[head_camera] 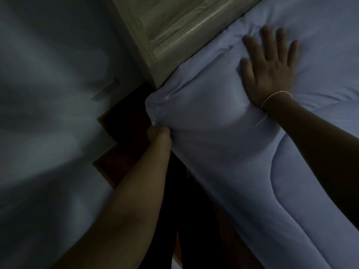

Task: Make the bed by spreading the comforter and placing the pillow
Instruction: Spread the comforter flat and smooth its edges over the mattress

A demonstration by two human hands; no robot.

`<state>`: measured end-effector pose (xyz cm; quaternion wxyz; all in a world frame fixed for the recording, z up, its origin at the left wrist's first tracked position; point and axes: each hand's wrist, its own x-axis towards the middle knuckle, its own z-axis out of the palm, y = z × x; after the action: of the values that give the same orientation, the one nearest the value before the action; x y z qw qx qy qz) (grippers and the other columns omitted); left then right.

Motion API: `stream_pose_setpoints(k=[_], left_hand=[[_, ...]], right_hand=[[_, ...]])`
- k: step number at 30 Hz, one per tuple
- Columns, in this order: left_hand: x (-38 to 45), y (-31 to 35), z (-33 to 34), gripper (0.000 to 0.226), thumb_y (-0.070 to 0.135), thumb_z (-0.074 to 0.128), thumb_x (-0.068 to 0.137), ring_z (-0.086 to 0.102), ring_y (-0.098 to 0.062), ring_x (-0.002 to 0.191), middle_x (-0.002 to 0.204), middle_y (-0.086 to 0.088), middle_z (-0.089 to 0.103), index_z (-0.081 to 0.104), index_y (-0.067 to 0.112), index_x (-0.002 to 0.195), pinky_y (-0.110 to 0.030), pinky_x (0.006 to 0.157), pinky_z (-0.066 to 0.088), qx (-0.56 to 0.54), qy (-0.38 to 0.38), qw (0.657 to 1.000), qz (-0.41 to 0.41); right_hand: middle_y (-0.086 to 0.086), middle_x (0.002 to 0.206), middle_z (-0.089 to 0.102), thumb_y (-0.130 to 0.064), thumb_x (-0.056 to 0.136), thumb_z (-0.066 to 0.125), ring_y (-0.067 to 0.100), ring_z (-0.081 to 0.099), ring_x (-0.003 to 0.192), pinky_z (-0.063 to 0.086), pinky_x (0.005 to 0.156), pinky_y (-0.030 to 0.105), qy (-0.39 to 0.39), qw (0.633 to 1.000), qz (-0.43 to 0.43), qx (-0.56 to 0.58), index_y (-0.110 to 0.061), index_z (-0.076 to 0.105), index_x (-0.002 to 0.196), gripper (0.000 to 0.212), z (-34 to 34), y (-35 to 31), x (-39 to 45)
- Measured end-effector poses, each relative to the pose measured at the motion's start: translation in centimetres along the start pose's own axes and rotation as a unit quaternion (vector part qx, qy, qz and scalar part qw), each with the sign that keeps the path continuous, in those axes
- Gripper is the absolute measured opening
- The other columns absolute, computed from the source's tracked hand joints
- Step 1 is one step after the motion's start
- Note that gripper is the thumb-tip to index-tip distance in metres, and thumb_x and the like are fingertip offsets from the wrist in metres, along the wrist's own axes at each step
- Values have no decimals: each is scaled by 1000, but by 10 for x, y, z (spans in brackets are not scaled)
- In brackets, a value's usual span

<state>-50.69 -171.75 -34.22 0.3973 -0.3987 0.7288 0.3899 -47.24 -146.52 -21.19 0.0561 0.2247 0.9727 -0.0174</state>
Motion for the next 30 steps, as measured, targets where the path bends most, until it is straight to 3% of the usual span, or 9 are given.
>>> stream_pose_setpoints(k=[4, 6, 9, 11, 13, 16, 21, 25, 30], left_hand=[[-6, -3, -9, 33, 28, 45, 96, 59, -29, 111, 122, -13, 62, 60, 7, 117, -30, 90, 44, -34, 93, 993, 64], [-22, -3, -8, 30, 27, 49, 93, 59, -30, 111, 121, -14, 61, 60, 8, 114, -32, 89, 44, 30, 138, 982, 121], [-51, 5, -14, 29, 17, 51, 91, 57, -30, 105, 118, -18, 57, 58, 6, 117, -23, 85, 38, 10, 230, 914, 334], [-83, 15, -12, 32, 21, 45, 96, 53, -21, 113, 126, -16, 53, 56, 7, 124, -13, 90, 32, 30, 190, 849, 491], [-103, 24, 4, 46, 35, 37, 99, 37, -17, 135, 147, -11, 39, 43, 13, 139, -19, 107, 29, 108, 79, 807, 575], [-97, 36, 22, 68, 56, 16, 94, 7, -19, 148, 160, -8, 9, 15, 17, 150, -40, 121, 10, 239, 1, 774, 587], [-82, 39, 23, 62, 49, 6, 96, -6, -15, 148, 160, -2, -5, -2, 20, 150, -47, 120, -1, 319, -19, 774, 546], [-89, 49, 18, 54, 29, 17, 101, 0, -18, 148, 160, -4, 2, 2, 13, 150, -50, 120, 3, 365, 4, 773, 519], [-137, 60, 11, 46, 8, 33, 97, 28, -23, 142, 153, -14, 30, 31, -1, 143, -30, 118, 21, 240, 74, 773, 583]], right_hand=[[5, 160, 8, -54, 95, 14, 31, 1, 147, -2, 117, 54, 16, 1000, -7, 6, -32, 15, 149, 58, 3, 2, 0], [5, 160, 9, -53, 95, 14, 31, 2, 147, -1, 117, 55, 20, 1000, -1, 4, -32, 16, 149, 58, 5, 2, 0], [5, 160, 11, -52, 95, 16, 32, 3, 147, -1, 117, 55, 16, 1000, 6, 9, -31, 17, 149, 58, 4, 1, 1], [6, 160, 11, -52, 95, 17, 32, 3, 147, 0, 117, 56, 14, 1000, 5, 15, -30, 17, 149, 58, 3, 2, 1], [6, 160, 10, -52, 95, 17, 32, 2, 147, 0, 117, 57, 9, 1000, 3, 19, -30, 17, 149, 59, 3, 3, 1], [5, 160, 10, -53, 95, 17, 31, 1, 147, 0, 117, 57, 4, 1000, 8, 19, -30, 15, 149, 59, 3, 3, 1], [5, 160, 12, -55, 93, 17, 31, 3, 147, 0, 117, 56, 8, 1000, 7, 27, -31, 19, 149, 61, 4, 3, 1], [5, 160, 10, -54, 94, 17, 30, 2, 147, -2, 117, 55, -18, 998, -5, 58, -30, 16, 149, 60, -9, 5, -1], [13, 157, 17, -40, 97, 25, 29, 13, 146, 7, 117, 51, 9, 998, -15, 55, -15, 19, 150, 58, -5, -21, -75]])
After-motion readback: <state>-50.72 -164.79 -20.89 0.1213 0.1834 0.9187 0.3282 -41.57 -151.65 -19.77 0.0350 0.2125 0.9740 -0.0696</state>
